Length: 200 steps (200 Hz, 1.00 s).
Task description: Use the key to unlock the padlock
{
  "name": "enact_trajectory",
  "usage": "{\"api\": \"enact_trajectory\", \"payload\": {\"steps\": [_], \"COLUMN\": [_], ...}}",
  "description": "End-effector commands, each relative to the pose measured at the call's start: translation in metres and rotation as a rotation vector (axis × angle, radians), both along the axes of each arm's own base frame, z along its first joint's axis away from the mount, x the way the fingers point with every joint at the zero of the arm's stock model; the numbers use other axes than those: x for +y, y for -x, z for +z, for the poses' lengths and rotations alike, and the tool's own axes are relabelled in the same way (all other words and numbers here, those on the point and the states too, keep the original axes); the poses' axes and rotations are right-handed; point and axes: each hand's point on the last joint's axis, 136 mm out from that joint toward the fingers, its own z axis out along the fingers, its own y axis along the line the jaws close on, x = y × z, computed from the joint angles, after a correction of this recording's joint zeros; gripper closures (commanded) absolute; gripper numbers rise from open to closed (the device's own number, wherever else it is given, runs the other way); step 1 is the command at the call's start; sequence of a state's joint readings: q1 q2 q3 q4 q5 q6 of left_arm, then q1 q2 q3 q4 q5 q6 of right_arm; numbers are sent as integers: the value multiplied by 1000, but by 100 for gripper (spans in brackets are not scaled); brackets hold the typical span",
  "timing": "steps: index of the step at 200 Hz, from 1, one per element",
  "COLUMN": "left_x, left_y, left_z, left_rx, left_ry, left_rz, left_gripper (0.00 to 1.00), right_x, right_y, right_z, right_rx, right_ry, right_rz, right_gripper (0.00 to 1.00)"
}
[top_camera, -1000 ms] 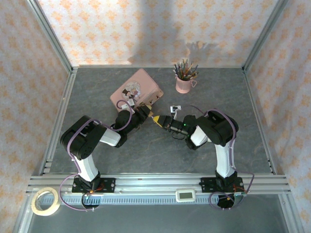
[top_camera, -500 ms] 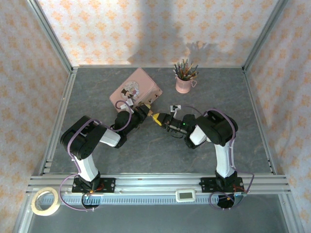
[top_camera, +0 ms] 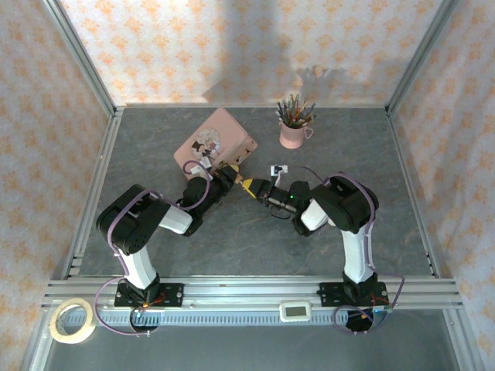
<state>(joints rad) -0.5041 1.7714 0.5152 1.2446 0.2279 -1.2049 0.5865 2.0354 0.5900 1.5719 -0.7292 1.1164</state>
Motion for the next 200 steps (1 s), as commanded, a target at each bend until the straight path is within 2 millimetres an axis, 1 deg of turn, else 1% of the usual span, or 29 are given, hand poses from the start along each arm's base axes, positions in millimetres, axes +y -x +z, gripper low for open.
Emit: {"api": "enact_trajectory", "payload": {"steps": [1,17,39,59,88,110,136,140,142,145,157,182,186,200], "left_x": [-32,-31,-31,-29,-29,-28,-27,-27,-27,-26,-25,-19,-19,-17], "left_y": [23,23,24,23,25,26,27,28,28,29,31,34,35,37], "left_z": [28,28,25,22,23,25,31,29,34,37,40,52,53,60], "left_rx": [-65,-65,-58,-51,-54,-68,-117,-118,-139,-152,-183,-269,-281,-330], "left_ry": [70,65,59,56,64,62,60,54,63,62,56,72,80,110], "left_rz": [-152,-150,-146,-134,-135,-137,-141,-142,-143,-141,-143,-150,-153,-159], "left_gripper": [100,100,100,100,100,100,100,100,100,100,100,100,100,100], "right_x": [-5,-4,-1,2,-5,-1,-2,-2,-2,-2,0,1,1,-2], "right_y": [-27,-27,-24,-22,-27,-26,-23,-23,-23,-23,-21,-12,-10,-6], "right_z": [35,42,59,60,59,60,72,75,76,78,91,131,140,162], "right_rx": [-126,-111,-105,-91,-72,-43,14,28,37,51,103,174,185,232], "right_ry": [-27,-54,-88,-56,-55,-80,-158,-175,-182,-194,-255,-423,-464,-588], "right_rz": [-119,-121,-134,-167,-211,-190,-147,-135,-127,-116,-62,52,75,143], "right_gripper": [100,100,100,100,100,100,100,100,100,100,100,100,100,100]}}
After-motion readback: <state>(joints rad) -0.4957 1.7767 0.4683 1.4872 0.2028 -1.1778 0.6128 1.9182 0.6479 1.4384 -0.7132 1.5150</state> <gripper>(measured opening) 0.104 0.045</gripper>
